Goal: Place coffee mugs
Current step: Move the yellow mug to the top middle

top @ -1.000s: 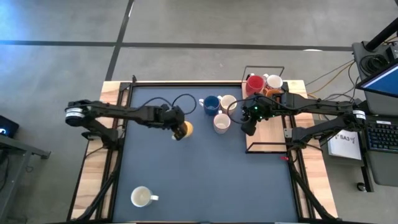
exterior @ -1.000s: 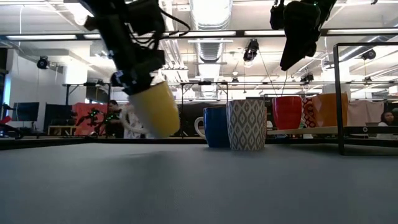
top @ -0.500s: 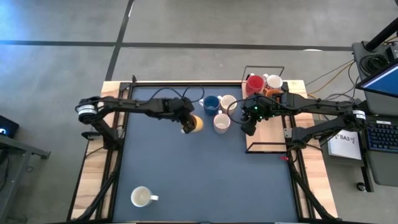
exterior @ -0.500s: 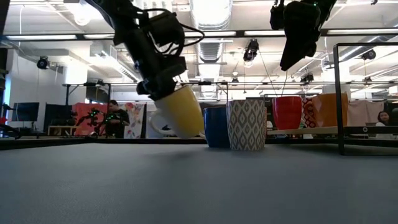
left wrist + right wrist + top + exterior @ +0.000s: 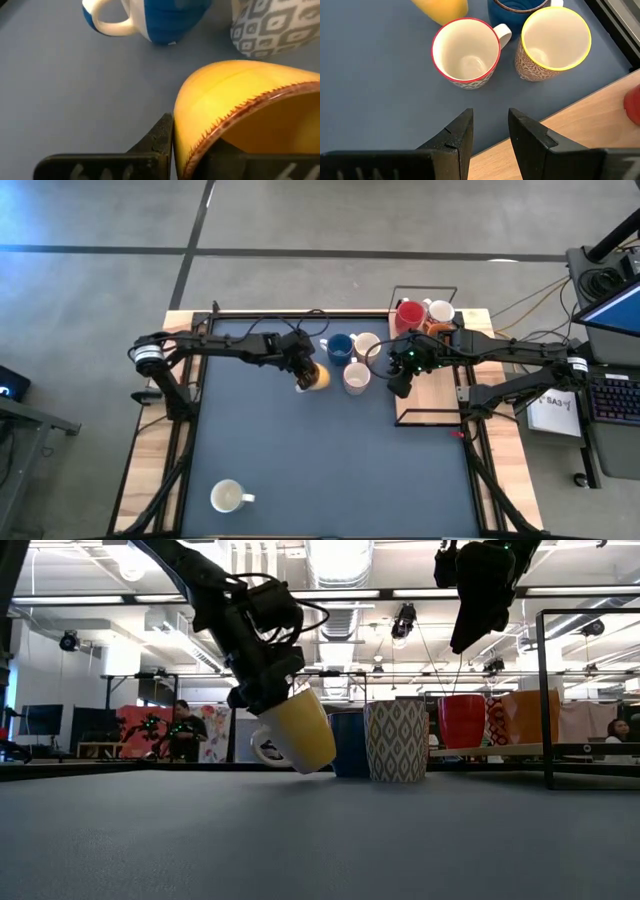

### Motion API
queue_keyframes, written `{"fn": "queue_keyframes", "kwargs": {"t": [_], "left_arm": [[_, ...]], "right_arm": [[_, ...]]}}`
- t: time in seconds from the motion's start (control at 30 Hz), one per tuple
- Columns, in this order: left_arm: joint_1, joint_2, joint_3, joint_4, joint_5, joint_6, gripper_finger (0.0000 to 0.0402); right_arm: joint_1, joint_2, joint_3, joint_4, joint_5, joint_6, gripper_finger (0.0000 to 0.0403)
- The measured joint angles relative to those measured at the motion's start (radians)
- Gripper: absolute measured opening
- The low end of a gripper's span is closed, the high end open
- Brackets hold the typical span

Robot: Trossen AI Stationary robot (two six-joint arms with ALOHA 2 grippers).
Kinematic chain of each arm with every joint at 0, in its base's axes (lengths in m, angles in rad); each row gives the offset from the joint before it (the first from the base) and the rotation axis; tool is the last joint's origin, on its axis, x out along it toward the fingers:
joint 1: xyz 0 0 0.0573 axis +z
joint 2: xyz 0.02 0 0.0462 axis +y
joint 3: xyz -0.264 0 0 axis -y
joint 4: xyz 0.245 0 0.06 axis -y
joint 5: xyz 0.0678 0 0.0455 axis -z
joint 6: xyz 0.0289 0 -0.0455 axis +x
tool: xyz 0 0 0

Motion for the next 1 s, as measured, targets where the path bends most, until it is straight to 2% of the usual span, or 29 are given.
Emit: {"fn": "queue_keyframes", "kwargs": {"t": [0.27, 0.6, 0.87, 1.0], "left_arm": [[0.021, 0.019, 0.000, 0.052, 0.001, -0.008, 0.0024], [0.032, 0.052, 0.000, 0.117, 0.004, -0.095, 0.0029], [0.031, 0.043, 0.000, 0.128, 0.008, -0.066, 0.0113], [0.031, 0.039, 0.000, 0.152, 0.008, -0.046, 0.0124]], "right_arm": [[0.000, 0.000, 0.000, 0.000, 0.000, 0.000, 0.0112], [0.000, 0.000, 0.000, 0.000, 0.000, 0.000, 0.0112], [0.000, 0.000, 0.000, 0.000, 0.000, 0.000, 0.0112], [0.000, 0.000, 0.000, 0.000, 0.000, 0.000, 0.0112]]}}
